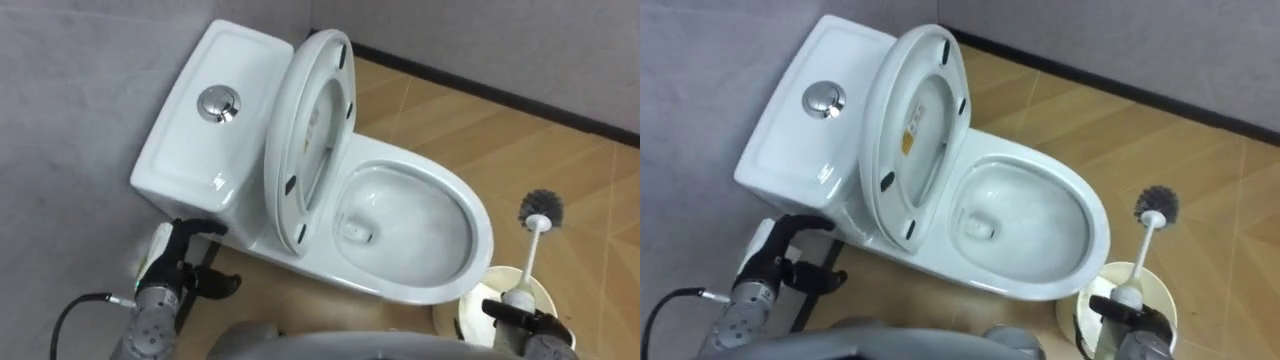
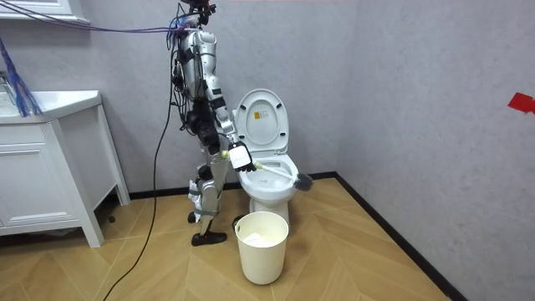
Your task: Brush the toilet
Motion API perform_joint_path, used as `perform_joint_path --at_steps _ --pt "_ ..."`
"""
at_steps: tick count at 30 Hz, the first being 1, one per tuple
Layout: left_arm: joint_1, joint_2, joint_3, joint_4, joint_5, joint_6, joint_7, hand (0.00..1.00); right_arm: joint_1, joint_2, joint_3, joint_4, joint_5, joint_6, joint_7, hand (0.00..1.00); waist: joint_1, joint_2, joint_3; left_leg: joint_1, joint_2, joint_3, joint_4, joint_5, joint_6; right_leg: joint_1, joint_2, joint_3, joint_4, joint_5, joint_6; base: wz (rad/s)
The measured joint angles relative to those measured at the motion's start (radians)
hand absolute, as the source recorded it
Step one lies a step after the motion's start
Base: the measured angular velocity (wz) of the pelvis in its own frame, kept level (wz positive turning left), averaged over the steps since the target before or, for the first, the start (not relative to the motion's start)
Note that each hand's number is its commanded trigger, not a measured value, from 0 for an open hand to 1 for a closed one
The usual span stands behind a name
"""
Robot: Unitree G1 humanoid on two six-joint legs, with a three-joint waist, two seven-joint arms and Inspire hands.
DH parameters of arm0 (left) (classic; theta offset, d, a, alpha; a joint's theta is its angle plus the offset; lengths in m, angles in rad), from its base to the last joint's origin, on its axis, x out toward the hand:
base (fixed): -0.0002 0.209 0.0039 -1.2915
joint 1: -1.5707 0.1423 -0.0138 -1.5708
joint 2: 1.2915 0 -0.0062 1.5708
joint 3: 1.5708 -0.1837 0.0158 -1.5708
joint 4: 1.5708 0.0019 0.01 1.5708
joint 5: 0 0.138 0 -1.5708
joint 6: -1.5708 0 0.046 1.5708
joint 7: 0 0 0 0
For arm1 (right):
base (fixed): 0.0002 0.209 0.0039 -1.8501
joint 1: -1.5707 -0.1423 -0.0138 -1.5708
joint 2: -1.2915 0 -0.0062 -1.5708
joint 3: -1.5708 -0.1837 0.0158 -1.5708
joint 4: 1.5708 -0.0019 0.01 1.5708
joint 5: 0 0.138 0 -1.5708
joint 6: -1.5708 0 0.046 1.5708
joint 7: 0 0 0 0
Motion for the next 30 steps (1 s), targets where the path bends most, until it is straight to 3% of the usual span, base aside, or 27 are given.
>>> perform_joint_path --at_steps 6,11,14,30 --pt "0.024 0.0 0.086 -0.158 0.082 -0.018 0.115 0.0 0.011 0.01 -0.025 -0.001 -0.084 -0.014 -0.003 1.0 0.022 0.005 0.0036 0.036 0.0 -0.002 -0.027 0.007 -0.008 0.024 0.0 -0.001 0.001 0.003 -0.002 0.04" --pt "0.005 -0.011 0.114 -0.252 0.14 -0.127 0.215 0.0 0.011 0.019 -0.026 -0.001 -0.16 -0.043 0.0 1.0 0.034 0.002 0.0036 0.054 -0.001 -0.003 -0.066 0.03 -0.011 0.027 0.0 0.004 0.001 0.012 -0.008 -0.03" --pt "-0.018 -0.011 0.114 -0.269 0.146 -0.163 0.238 0.0 0.013 0.019 -0.026 0.006 -0.174 -0.045 0.0 1.0 0.035 0.001 0.0021 0.057 -0.007 -0.01 -0.074 0.035 -0.015 0.029 0.003 0.002 -0.001 0.013 -0.009 0.02" --pt "-0.038 -0.015 0.078 -0.269 0.168 -0.162 0.236 0.0 0.001 0.019 -0.019 0.069 -0.258 -0.042 0.084 1.0 0.041 0.002 -0.0011 0.09 -0.008 -0.011 -0.092 0.039 -0.017 0.057 0.005 0.003 -0.019 0.013 -0.009 0.0"
